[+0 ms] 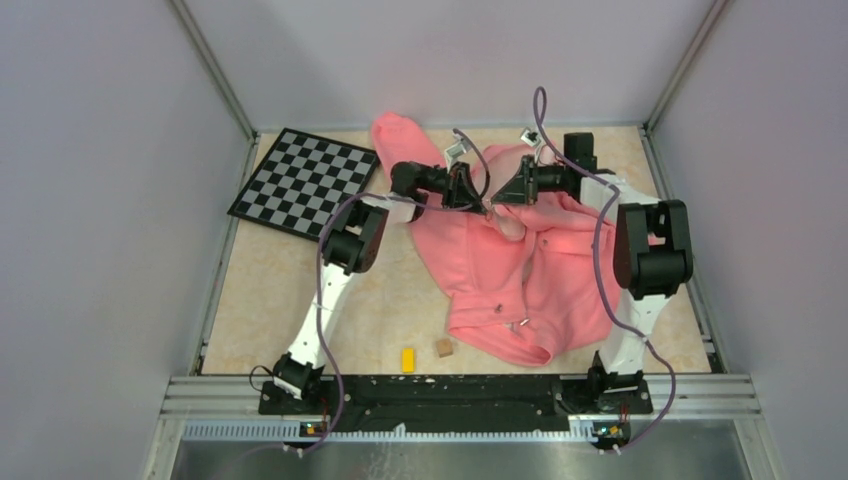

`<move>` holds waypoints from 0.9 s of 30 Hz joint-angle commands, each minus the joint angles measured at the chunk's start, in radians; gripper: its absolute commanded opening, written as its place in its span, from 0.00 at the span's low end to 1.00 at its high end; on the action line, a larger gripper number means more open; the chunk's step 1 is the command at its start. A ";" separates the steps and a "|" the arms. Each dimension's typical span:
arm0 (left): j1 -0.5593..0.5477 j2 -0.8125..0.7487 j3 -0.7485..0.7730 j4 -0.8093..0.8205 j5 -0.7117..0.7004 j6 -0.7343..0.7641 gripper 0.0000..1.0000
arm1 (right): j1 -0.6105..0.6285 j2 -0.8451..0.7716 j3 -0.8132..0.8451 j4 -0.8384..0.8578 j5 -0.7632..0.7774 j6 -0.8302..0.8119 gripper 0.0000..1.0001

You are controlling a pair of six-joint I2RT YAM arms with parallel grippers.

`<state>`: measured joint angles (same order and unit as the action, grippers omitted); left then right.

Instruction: Zip up the jacket

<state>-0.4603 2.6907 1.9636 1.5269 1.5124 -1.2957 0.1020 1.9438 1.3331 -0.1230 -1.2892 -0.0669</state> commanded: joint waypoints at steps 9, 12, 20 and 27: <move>0.013 -0.256 -0.293 -0.283 -0.246 0.484 0.44 | 0.021 -0.099 -0.045 0.296 0.098 0.189 0.00; 0.026 -0.269 -0.344 -0.203 -0.281 0.428 0.56 | 0.021 -0.104 -0.047 0.296 0.123 0.188 0.00; 0.055 -0.444 -0.534 -0.401 -0.396 0.616 0.69 | 0.011 -0.110 -0.064 0.327 0.197 0.217 0.00; 0.056 -0.603 -0.668 -0.591 -0.540 0.717 0.75 | 0.008 -0.114 -0.086 0.374 0.218 0.248 0.00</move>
<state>-0.4019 2.2097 1.3479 1.0157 1.0698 -0.6579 0.1074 1.8950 1.2545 0.1623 -1.0843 0.1570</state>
